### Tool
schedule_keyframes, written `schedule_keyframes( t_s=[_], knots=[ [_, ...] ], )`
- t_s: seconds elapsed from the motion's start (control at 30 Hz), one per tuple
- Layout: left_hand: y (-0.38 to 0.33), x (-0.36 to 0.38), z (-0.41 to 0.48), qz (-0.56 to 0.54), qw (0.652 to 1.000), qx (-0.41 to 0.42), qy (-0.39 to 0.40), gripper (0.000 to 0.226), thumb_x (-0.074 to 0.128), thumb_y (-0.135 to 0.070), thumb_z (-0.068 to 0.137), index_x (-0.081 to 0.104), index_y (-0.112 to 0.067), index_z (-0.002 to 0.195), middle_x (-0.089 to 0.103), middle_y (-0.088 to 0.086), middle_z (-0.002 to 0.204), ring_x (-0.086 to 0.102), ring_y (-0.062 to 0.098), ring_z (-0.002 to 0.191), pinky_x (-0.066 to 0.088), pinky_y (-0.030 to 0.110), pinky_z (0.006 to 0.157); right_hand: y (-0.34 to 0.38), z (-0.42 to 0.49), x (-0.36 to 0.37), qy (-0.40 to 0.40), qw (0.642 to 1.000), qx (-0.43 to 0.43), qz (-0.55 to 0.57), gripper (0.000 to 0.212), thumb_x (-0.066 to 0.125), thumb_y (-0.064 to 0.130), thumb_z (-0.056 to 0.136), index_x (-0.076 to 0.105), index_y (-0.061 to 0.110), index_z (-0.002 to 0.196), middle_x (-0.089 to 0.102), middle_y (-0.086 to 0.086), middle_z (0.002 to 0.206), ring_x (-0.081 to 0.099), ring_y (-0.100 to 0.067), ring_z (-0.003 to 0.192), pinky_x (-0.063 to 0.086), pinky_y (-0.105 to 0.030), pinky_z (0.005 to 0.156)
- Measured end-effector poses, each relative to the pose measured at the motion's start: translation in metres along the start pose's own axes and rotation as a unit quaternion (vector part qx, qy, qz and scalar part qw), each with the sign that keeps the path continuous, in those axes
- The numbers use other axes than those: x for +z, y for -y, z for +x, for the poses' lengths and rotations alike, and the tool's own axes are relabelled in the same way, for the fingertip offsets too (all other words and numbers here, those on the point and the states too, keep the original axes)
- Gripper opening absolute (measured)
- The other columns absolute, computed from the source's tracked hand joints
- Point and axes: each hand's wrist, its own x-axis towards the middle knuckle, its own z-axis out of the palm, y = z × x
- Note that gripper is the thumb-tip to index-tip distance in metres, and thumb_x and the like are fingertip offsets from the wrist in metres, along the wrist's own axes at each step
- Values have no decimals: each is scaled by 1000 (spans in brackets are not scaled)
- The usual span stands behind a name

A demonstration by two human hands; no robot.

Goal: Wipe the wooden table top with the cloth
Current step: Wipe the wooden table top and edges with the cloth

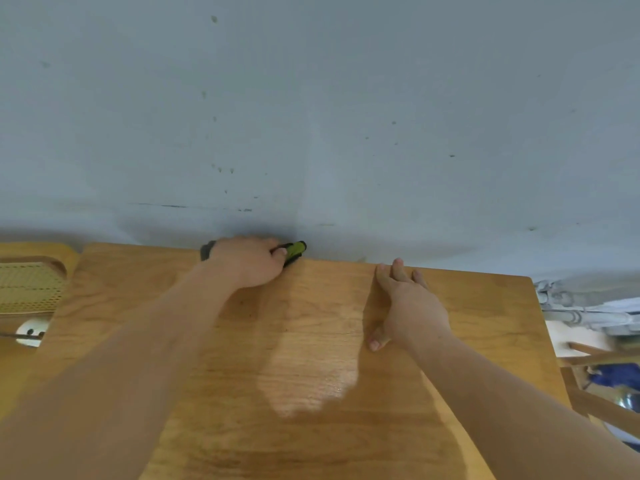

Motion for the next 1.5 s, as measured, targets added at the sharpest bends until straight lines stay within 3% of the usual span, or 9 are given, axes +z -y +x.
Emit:
schedule_keyframes(
  t_s=[0.13, 0.27, 0.4, 0.57, 0.7, 0.83, 1.07, 1.27, 1.5],
  knots=[
    [-72, 15, 1, 25, 998, 45, -46, 51, 21, -50, 102, 56, -28, 132, 63, 7, 127, 57, 31, 112, 41, 46, 89, 0, 0, 1, -3, 1000, 3, 1, 147, 101, 28, 56, 0, 39, 162, -17, 18, 168, -10, -21, 157, 43, -57, 111],
    [-144, 38, -5, 10, 991, 112, -75, 48, 27, -44, 103, 37, -32, 149, 52, 5, 144, 45, 33, 128, 29, 53, 105, -6, -1, 5, -33, 999, -5, -16, 144, 101, 38, 52, 7, 44, 161, -11, 22, 169, -4, -17, 158, 48, -56, 104],
    [-128, 42, -3, -16, 982, 156, -107, 48, 29, -47, 105, 34, -37, 151, 53, 2, 144, 47, 31, 129, 30, 50, 108, -10, -1, 10, -57, 998, -28, -22, 138, 99, 43, 50, 13, 48, 157, -8, 23, 169, -2, -16, 158, 53, -49, 90],
    [-83, 34, -7, -17, 995, 63, -77, 55, 24, -56, 102, 32, -42, 154, 50, -1, 152, 44, 30, 137, 29, 48, 113, -27, -9, 18, -98, 991, -88, 33, 141, 94, 53, 55, -3, 48, 157, -15, 15, 169, 2, -18, 158, 51, -49, 100],
    [-93, 23, -10, -21, 999, -11, -42, 57, 23, -53, 99, 38, -41, 152, 51, 1, 151, 45, 32, 135, 32, 49, 114, -87, -13, 6, -87, 976, -142, 142, 122, 90, 47, 61, 13, 55, 155, -11, 26, 167, 27, -12, 151, 50, -35, 92],
    [-171, 25, -5, 10, 999, -10, -32, 53, 21, -48, 101, 45, -34, 147, 54, 6, 145, 47, 35, 130, 30, 53, 111, -171, 0, -24, -93, 995, -21, -4, 114, 92, 48, 61, 24, 44, 153, 11, -1, 167, 12, -27, 154, 48, -54, 104],
    [-302, 57, 2, 44, 989, 123, -76, 49, 22, -43, 105, 24, -34, 154, 48, 8, 144, 42, 37, 127, 24, 57, 110, -214, 13, -22, -51, 998, 36, 27, 119, 95, 31, 61, 24, 40, 157, 19, -3, 161, 39, -34, 141, 54, -53, 94],
    [-252, 37, 10, 25, 982, 179, -46, 52, 25, -53, 106, 18, -45, 157, 44, -2, 153, 43, 29, 136, 34, 48, 112, -213, 17, -28, -28, 997, 48, 48, 120, 95, 24, 66, 21, 37, 159, 9, -6, 166, 24, -36, 149, 51, -57, 100],
    [-186, 13, 27, -11, 998, 47, 42, 46, 28, -56, 104, 40, -48, 147, 52, -7, 150, 49, 25, 135, 41, 43, 108, -220, 20, -19, -55, 997, 36, 51, 120, 94, 30, 68, 17, 41, 159, 2, -6, 170, 18, -36, 153, 50, -56, 98]
  ],
)
